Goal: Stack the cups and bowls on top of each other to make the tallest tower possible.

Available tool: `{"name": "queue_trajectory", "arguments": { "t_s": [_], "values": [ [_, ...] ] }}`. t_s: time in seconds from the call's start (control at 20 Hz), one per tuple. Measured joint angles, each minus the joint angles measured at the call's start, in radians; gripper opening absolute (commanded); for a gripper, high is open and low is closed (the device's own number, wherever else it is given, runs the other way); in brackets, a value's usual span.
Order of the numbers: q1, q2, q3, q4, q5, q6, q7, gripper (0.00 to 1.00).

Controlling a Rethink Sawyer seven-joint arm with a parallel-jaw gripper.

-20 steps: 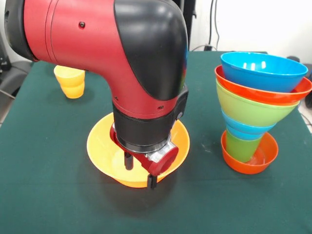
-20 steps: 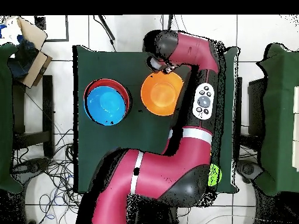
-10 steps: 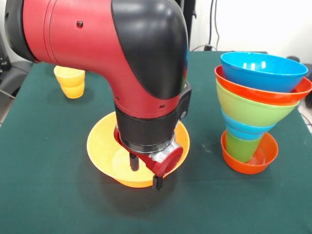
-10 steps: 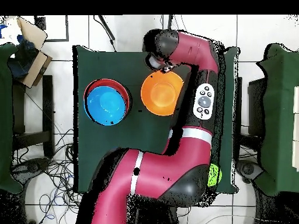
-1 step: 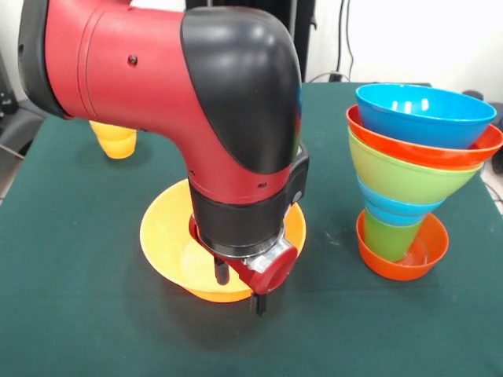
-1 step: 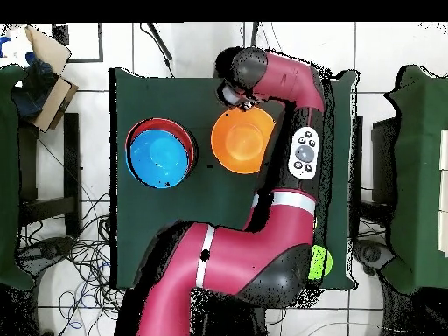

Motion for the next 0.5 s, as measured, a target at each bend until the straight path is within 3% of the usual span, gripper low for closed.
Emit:
{"name": "queue_trajectory", "arguments": {
  "t_s": [0.5],
  "values": [
    [0.0,0.01,0.0,0.059,0.01,-0.047,0.0,1.0]
  ]
}}
